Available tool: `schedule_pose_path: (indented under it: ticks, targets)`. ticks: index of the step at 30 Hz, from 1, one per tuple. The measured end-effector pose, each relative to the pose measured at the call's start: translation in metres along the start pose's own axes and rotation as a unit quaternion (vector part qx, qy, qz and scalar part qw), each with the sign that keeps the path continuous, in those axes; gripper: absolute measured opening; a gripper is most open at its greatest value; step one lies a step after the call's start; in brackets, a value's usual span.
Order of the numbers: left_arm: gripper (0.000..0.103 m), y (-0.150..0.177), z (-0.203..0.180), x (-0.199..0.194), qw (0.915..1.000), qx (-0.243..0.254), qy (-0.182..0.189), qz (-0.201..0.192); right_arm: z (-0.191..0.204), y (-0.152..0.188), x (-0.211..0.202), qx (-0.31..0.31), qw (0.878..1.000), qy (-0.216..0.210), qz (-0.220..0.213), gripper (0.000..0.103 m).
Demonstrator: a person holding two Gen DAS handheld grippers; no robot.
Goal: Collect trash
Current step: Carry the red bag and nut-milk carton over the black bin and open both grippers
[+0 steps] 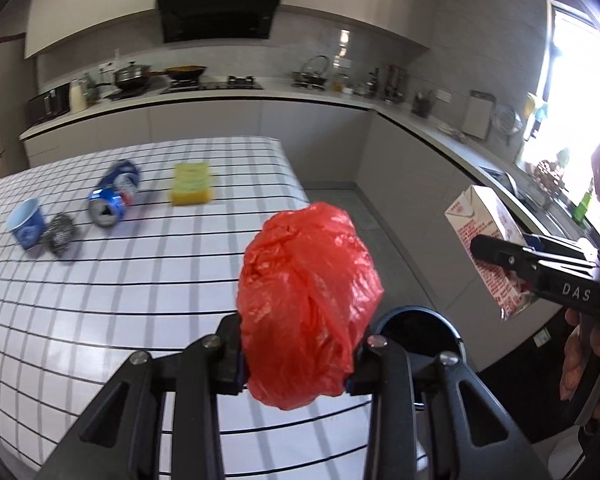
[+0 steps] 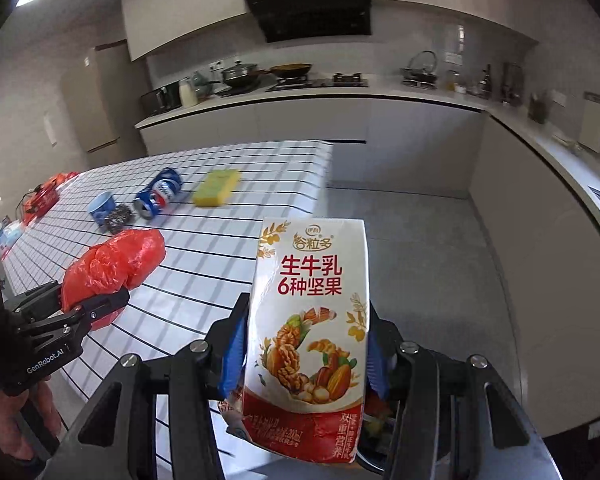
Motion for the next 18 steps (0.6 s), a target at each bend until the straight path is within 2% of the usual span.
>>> schedule_pose_path:
  ticks: [11,18]
  targets:
    - [0.035,0.009,-0.081,0.041,0.9972,0.041,0.052,0.034,-0.094,0.040,-0.022,0.011,1.000,0.025,0.009,0.052]
    - [0.035,0.021,-0.118,0.063,0.9950,0.050,0.064,0.058,-0.138,0.064,-0.020,0.009,0.999,0.023,0.024,0.052]
Point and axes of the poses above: each gripper's, at about its wrist camera, not at the fingertips, and x roughly the way its jaws point, z to its left, y to its underside, the point moved 1 cm from there along x, roughly the way its jaws point, and after that the axes turned 11 degrees about y, right-handed, at the moved point
